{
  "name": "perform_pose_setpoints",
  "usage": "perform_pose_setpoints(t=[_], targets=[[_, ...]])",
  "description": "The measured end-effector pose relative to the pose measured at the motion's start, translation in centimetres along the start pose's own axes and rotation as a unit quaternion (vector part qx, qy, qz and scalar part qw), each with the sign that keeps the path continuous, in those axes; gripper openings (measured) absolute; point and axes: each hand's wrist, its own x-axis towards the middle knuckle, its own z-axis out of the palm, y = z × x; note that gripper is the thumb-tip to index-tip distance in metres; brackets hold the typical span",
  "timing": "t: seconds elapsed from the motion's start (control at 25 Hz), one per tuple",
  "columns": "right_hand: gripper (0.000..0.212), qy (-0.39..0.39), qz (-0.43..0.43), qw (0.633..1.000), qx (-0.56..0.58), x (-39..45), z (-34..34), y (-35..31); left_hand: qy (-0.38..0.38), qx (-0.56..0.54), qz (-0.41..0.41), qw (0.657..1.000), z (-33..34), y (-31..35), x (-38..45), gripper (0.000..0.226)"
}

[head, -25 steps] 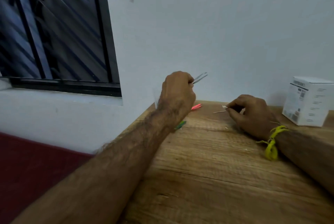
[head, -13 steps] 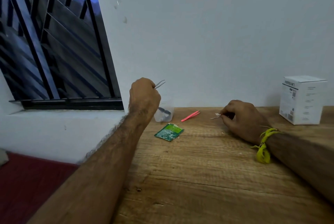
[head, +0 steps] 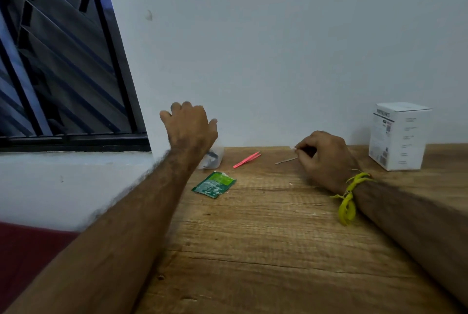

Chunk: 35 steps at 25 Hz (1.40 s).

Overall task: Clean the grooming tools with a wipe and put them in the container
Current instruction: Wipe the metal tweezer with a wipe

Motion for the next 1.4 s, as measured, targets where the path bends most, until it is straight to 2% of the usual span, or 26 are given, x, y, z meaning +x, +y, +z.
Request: perform_pose_setpoints(t=[0.04,0.08,0.12,0.16,0.2,0.28,0.32,0.4,0.6,0.68,0.96,1.16,1.24,1.4], targets=[[0.007,0.021,0.012,1.0,-0.005,0.1,-0.1,0.3,0.073,-0.026,0.047,0.996,-0.2,0.8,-0.4,0.027],[0.008,0.042,0.028,0.999,-0.011,0.3,-0.2,0.5,0.114,-0.08,0.095,0.986,-0.4,1.9,-0.9,0.024],[0.008,0.059,0.046,0.997,-0.016,0.3,-0.5,0.9,0.104,-0.154,0.129,0.974,-0.6,3.2,-1.4,0.019],[0.008,0.068,0.061,0.996,-0.02,0.4,-0.7,1.1,0.044,-0.228,0.138,0.963,-0.6,4.7,-1.9,0.015],[0.009,0.069,0.071,0.995,-0.022,0.4,-1.0,1.3,-0.049,-0.278,0.126,0.951,-0.3,6.3,-2.5,0.013],[0.011,0.059,0.081,0.995,-0.027,0.3,-1.2,1.5,-0.215,-0.32,0.084,0.919,1.1,9.0,-3.7,0.015],[0.012,0.052,0.082,0.995,-0.031,0.3,-1.3,1.5,-0.266,-0.324,0.067,0.905,2.0,10.0,-4.1,0.017],[0.014,0.041,0.08,0.995,-0.038,0.2,-1.3,1.4,-0.304,-0.317,0.06,0.896,3.3,11.3,-4.4,0.021],[0.016,0.039,0.086,0.995,-0.042,0.3,-1.2,1.4,-0.332,-0.257,0.037,0.907,3.5,13.3,-2.9,0.038],[0.016,0.042,0.091,0.994,-0.042,0.3,-1.1,1.5,-0.352,-0.224,0.053,0.907,3.4,13.8,-2.9,0.043],[0.014,0.054,0.094,0.994,-0.027,0.4,-1.0,1.4,-0.313,-0.084,0.166,0.931,2.9,15.2,-4.9,0.027],[0.015,0.062,0.097,0.993,-0.025,0.3,-1.1,1.3,-0.248,-0.12,0.133,0.952,2.3,15.3,-5.1,0.022],[0.015,0.06,0.097,0.993,-0.025,0.3,-1.2,1.3,-0.253,-0.139,0.125,0.949,2.3,15.1,-4.6,0.018],[0.015,0.06,0.103,0.993,-0.015,0.3,-1.3,1.3,-0.299,-0.101,0.2,0.927,3.2,14.2,-3.8,0.01]])
